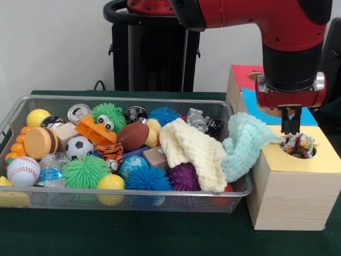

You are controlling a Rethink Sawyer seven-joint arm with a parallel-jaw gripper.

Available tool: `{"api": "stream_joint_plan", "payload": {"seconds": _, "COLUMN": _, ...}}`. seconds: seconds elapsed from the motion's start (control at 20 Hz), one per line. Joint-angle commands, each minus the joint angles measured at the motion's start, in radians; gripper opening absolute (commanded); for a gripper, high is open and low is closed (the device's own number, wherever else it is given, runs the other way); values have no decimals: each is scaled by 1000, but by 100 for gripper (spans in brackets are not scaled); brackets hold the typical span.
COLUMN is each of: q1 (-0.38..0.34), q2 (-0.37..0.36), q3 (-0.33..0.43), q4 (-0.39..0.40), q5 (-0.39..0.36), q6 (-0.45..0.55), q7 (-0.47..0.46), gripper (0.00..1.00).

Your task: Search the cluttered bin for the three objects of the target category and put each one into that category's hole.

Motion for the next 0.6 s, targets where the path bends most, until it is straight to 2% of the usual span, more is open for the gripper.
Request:
{"api": "stream_joint_plan", "payload": {"seconds": 0.05, "q1": -11, "q2": -11, "q3": 82, "q4": 76, "q5": 22, "q6": -111, "q7": 82, "gripper": 0}}
{"api": "stream_joint_plan", "payload": {"seconds": 0.6, "q1": 15, "q2": 1, "q3": 65, "q4": 118, "q5": -9, "q6": -192, "q7": 106, "gripper": 0}}
